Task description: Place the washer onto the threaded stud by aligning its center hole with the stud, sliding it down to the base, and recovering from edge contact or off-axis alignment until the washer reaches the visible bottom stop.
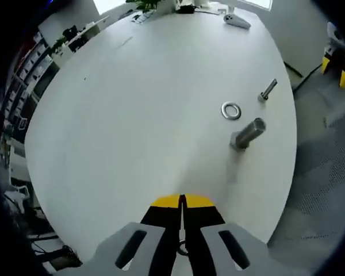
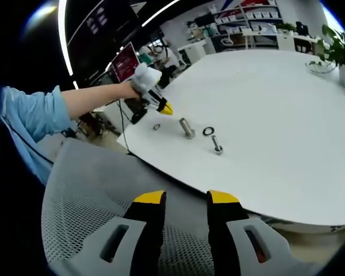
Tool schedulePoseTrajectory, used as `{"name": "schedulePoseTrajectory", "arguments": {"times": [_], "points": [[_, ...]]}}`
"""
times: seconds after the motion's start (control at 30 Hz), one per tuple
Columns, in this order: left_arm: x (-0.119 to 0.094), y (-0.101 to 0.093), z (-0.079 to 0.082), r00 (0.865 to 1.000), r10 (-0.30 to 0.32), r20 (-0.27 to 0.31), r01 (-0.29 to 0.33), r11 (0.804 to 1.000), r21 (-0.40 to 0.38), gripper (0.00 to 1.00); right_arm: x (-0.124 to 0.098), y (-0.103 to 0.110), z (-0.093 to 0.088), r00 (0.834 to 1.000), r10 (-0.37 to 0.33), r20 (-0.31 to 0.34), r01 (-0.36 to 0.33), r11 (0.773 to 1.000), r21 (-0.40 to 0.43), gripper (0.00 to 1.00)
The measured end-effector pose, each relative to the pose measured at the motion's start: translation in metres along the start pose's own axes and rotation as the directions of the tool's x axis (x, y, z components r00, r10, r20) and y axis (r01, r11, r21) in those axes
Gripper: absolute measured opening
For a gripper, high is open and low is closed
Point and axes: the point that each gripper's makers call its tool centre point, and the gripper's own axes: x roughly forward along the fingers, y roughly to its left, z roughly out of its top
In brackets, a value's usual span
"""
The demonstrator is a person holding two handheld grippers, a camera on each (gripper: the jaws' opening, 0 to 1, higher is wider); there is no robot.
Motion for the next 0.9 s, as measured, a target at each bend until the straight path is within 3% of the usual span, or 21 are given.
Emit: {"name": "schedulePoseTrajectory", "arguments": {"times": [0.1, 0.2, 0.57, 0.7, 0.8, 0.9], "points": [[0.002, -0.003, -0.028, 0.999, -0.004, -0.036, 0.002, 0.999, -0.042, 0.00, 0.000, 0.001, 0.000, 1.000, 0.002, -0.001, -0.002, 1.000, -0.002, 0.31], [0.002, -0.007, -0.044, 0.998, -0.006, -0.062, 0.001, 0.997, -0.073, 0.00, 0.000, 0.001, 0.000, 1.000, 0.004, -0.003, -0.004, 1.000, -0.003, 0.31], [0.004, -0.015, -0.066, 0.992, -0.013, -0.124, 0.002, 0.996, -0.086, 0.00, 0.000, 0.002, -0.001, 1.000, 0.010, -0.007, -0.010, 1.000, -0.008, 0.31], [0.011, -0.021, -0.066, 0.990, -0.018, -0.143, 0.008, 0.998, -0.070, 0.00, 0.000, 0.002, -0.001, 1.000, 0.011, -0.004, -0.011, 1.000, -0.007, 0.31], [0.012, -0.028, -0.048, 0.995, -0.046, -0.084, 0.038, 0.995, -0.094, 0.00, 0.000, 0.002, 0.000, 1.000, 0.011, 0.000, -0.011, 1.000, -0.005, 0.31], [0.016, -0.033, -0.034, 0.997, -0.038, -0.074, 0.034, 0.998, -0.060, 0.00, 0.000, 0.002, 0.000, 1.000, 0.011, 0.002, -0.011, 1.000, -0.004, 0.31]]}}
